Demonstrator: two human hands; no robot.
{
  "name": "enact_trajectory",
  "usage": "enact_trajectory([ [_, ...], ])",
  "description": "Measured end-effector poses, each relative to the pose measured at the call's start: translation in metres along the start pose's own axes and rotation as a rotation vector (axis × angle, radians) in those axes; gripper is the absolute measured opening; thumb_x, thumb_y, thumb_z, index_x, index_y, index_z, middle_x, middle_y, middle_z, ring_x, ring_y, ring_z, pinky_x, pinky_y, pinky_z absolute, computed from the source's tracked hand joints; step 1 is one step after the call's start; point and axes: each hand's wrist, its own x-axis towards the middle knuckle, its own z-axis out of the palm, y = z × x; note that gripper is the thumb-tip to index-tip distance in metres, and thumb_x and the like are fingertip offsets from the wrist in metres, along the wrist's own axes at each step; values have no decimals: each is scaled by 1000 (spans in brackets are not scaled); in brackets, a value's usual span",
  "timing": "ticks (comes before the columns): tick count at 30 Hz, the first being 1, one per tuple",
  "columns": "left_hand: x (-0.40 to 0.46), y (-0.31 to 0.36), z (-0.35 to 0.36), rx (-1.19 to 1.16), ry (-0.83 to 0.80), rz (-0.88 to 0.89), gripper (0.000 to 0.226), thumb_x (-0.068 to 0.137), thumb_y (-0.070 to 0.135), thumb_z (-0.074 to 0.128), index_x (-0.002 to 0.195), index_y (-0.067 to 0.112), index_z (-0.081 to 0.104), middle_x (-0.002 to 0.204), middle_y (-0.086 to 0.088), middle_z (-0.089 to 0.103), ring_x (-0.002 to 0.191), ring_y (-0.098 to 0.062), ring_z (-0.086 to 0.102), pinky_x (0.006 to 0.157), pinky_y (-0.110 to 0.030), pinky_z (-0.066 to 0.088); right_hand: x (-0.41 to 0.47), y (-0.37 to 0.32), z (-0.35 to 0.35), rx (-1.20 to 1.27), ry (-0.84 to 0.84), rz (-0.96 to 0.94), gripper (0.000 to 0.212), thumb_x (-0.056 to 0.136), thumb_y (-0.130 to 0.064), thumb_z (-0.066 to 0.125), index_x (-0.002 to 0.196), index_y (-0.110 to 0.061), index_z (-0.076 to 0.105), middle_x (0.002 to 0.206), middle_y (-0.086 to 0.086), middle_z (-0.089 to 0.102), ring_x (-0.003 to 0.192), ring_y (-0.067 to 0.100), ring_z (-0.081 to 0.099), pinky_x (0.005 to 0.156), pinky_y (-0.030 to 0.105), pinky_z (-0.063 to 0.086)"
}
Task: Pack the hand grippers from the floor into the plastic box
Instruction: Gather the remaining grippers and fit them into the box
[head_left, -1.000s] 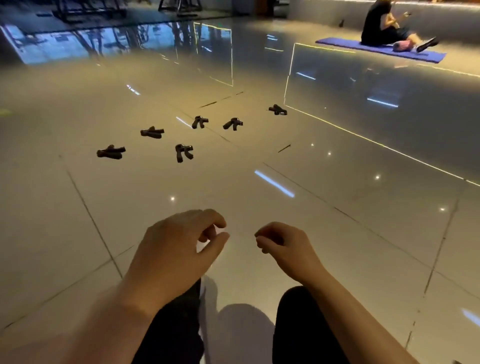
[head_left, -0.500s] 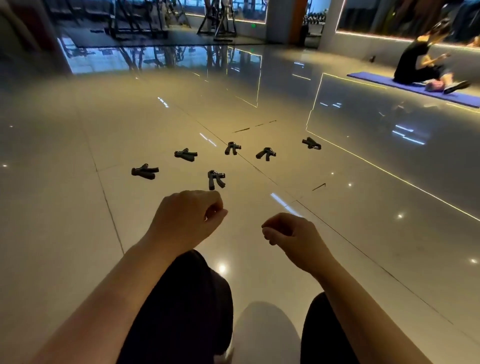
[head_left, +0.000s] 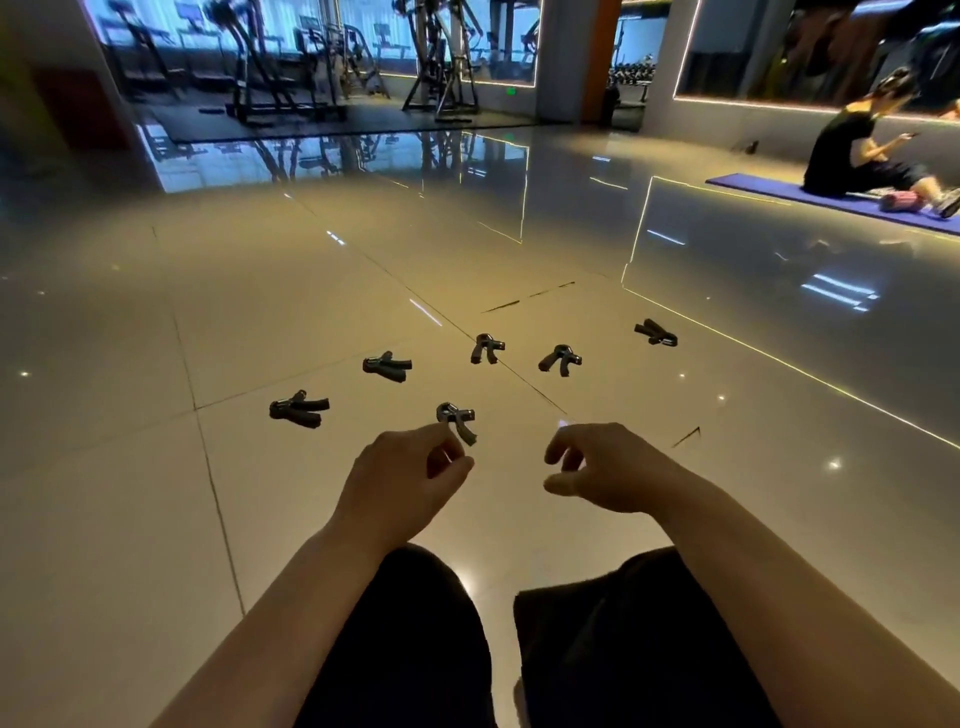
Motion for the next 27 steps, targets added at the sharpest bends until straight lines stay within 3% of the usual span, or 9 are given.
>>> enact_trajectory([
  [2, 9, 5, -3, 7, -107, 28, 5, 85, 37, 62, 86, 33, 61, 71, 18, 60, 71, 2, 57, 70, -21, 44, 28, -2, 1, 63, -64, -30, 35, 88, -33, 63, 120, -23, 53, 108, -1, 61, 93, 13, 58, 79, 25, 48],
  [4, 19, 12, -11, 106, -205, 138, 15, 86, 44, 58, 98, 35, 60, 81, 18, 61, 77, 2, 57, 74, -20, 45, 51, -3, 1, 10, -106, -86, 39, 87, -36, 62, 123, -27, 50, 110, -4, 58, 96, 11, 56, 84, 27, 50],
  [7, 35, 11, -25, 156, -142, 258, 18, 85, 47, 57, 100, 38, 59, 87, 19, 61, 80, 2, 57, 73, -21, 46, 73, 9, 0, -91, -227, -52, 38, 87, -37, 63, 122, -26, 52, 110, -5, 55, 96, 11, 55, 79, 21, 48],
  [10, 55, -12, -37, 110, -139, 200, 8, 85, 41, 60, 89, 35, 61, 81, 21, 62, 78, 2, 58, 74, -27, 50, 101, 20, -4, -32, -287, 26, 34, 88, -35, 63, 118, -23, 55, 112, -2, 59, 84, 7, 56, 63, 13, 41],
  [14, 83, -55, -44, 130, -218, 108, 2, 87, 34, 59, 87, 33, 60, 79, 20, 62, 78, 0, 58, 76, -30, 51, 153, 13, 5, 98, -298, 72, 28, 88, -33, 62, 113, -21, 56, 107, -1, 60, 79, 6, 57, 59, 15, 41],
  [18, 115, -104, -64, 294, -290, 83, 4, 88, 31, 54, 89, 34, 57, 82, 20, 59, 79, 1, 55, 76, -26, 50, 218, -1, 27, 132, -319, 45, 30, 89, -33, 61, 115, -20, 55, 112, 0, 60, 86, 11, 58, 65, 18, 46],
  [22, 141, -154, -90, 261, -323, -27, 8, 87, 32, 56, 84, 39, 56, 82, 21, 60, 80, 4, 55, 72, -16, 46, 284, -6, 62, -28, -349, 50, 35, 90, -33, 59, 121, -17, 53, 117, 3, 57, 100, 17, 56, 85, 29, 46],
  [27, 194, -209, -99, 222, -340, -112, 4, 88, 32, 57, 88, 35, 59, 86, 18, 62, 81, 2, 56, 73, -19, 47, 361, 8, 108, -129, -434, 112, 39, 89, -34, 59, 122, -16, 52, 120, 4, 57, 99, 16, 53, 82, 27, 44],
])
